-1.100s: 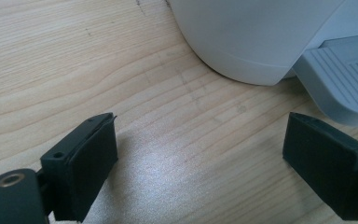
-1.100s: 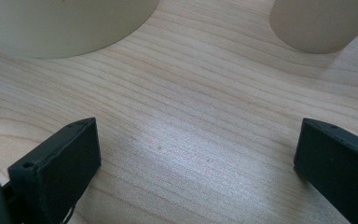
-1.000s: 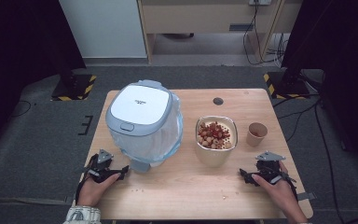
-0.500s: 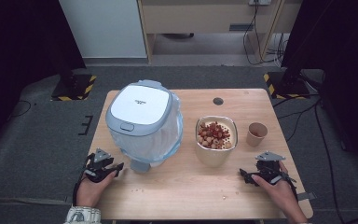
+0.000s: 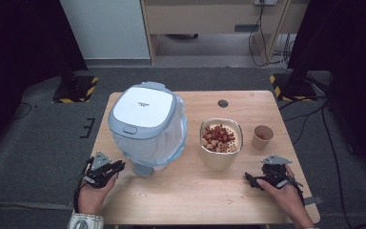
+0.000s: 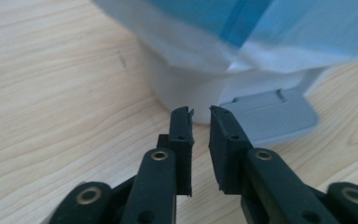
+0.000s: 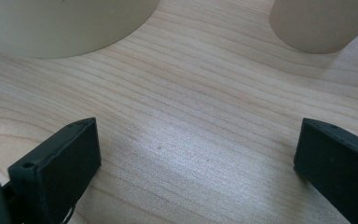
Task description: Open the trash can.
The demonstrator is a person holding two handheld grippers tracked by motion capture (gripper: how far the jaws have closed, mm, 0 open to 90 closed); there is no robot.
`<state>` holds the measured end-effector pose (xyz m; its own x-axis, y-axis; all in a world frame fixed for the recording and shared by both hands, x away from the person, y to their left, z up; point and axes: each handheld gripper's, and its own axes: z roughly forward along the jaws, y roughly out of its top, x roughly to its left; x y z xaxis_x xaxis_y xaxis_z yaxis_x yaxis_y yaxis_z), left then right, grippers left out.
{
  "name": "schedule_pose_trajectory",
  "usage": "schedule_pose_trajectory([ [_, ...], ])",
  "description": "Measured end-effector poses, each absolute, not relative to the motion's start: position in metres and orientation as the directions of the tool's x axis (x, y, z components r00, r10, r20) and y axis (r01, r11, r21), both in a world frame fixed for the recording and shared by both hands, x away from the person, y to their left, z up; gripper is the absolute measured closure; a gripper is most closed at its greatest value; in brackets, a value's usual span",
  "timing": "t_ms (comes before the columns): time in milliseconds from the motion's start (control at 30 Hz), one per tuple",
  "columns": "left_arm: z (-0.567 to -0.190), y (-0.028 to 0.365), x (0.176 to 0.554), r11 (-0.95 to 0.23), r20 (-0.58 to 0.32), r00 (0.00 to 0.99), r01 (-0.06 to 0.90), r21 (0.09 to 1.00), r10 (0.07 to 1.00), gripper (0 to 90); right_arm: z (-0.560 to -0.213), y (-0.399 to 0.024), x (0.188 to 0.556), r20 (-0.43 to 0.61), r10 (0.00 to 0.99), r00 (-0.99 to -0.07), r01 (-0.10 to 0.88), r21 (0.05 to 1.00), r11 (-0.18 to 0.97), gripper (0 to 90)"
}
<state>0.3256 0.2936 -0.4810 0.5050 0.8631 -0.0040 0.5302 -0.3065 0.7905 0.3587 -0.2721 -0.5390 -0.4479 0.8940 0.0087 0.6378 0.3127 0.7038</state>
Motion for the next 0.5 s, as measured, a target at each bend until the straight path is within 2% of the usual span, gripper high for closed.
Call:
schedule_pose_trajectory([
  [300, -0.484, 0.287, 0.328, -0.299, -0.05, 0.544, 0.533, 0.791, 0.838, 89.0, -0.539, -0.272, 0.359, 0.009, 0.894, -0.448, 0.638, 0.704, 0.313, 0.7],
  [500, -0.488, 0.273, 0.331, -0.335, -0.056, 0.594, 0.526, 0.782, 0.803, 90.0, -0.539, -0.272, 0.359, 0.009, 0.894, -0.448, 0.638, 0.704, 0.313, 0.7],
])
